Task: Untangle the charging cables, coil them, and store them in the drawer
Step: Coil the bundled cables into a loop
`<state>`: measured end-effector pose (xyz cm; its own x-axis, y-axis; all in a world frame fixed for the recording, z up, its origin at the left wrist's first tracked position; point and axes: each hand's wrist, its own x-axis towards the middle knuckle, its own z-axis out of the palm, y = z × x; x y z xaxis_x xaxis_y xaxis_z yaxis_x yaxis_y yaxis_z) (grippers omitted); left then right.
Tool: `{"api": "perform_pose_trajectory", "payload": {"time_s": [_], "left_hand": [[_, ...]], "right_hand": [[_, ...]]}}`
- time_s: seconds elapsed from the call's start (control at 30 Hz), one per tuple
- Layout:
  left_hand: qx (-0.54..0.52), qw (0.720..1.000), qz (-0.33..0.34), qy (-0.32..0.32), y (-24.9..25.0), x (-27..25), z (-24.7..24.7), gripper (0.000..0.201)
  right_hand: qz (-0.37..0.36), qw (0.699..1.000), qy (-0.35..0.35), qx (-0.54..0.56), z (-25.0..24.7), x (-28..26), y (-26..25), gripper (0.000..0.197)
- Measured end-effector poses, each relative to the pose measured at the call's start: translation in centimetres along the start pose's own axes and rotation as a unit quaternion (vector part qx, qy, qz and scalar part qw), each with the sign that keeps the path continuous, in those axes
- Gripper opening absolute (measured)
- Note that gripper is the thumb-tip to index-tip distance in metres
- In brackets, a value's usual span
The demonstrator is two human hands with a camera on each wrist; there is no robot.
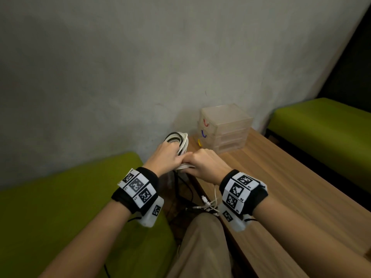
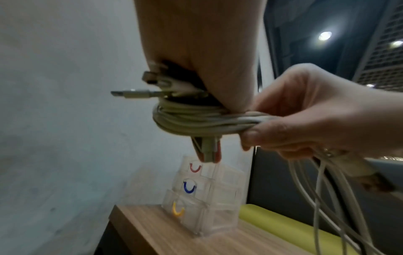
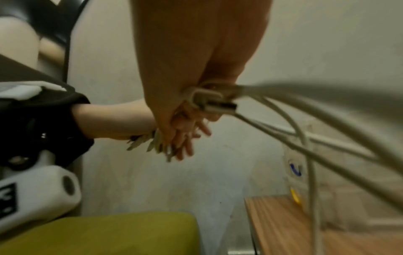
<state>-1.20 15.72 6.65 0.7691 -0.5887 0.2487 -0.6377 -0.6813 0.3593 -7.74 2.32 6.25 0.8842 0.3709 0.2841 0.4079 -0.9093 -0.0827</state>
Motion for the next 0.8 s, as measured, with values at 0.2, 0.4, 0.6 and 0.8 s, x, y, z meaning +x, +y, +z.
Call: {"api": "perform_pose_trajectory", "payload": {"time_s": [0.2, 0.4, 0.6, 0.8], "left_hand": [[-0.241, 0.966, -0.024, -0.094, -1.1, -1.0, -0.6, 0.058], [-0.391, 0.883, -0.01, -0.259, -0.8, -1.4, -2.5, 0.025], [-0.488, 0.823, 0.021, -0.292, -0.6, -1.2, -3.5, 0.024], [-0.605, 0.754, 0.031, -0.255, 1.3, -1.1, -3.5, 0.017]], "right_hand": [[-0.096, 0.993, 0.054, -0.036, -1.5, -0.1, 1.6, 0.051], [-0.153, 0.983, 0.093, -0.026, -2.8, 0.2, 1.7, 0.042], [-0.071, 0.992, 0.092, 0.046, -3.3, -0.6, 2.2, 0.038], [0.044, 0.955, 0.158, 0.246, -2.0, -1.2, 1.3, 0.032]]}}
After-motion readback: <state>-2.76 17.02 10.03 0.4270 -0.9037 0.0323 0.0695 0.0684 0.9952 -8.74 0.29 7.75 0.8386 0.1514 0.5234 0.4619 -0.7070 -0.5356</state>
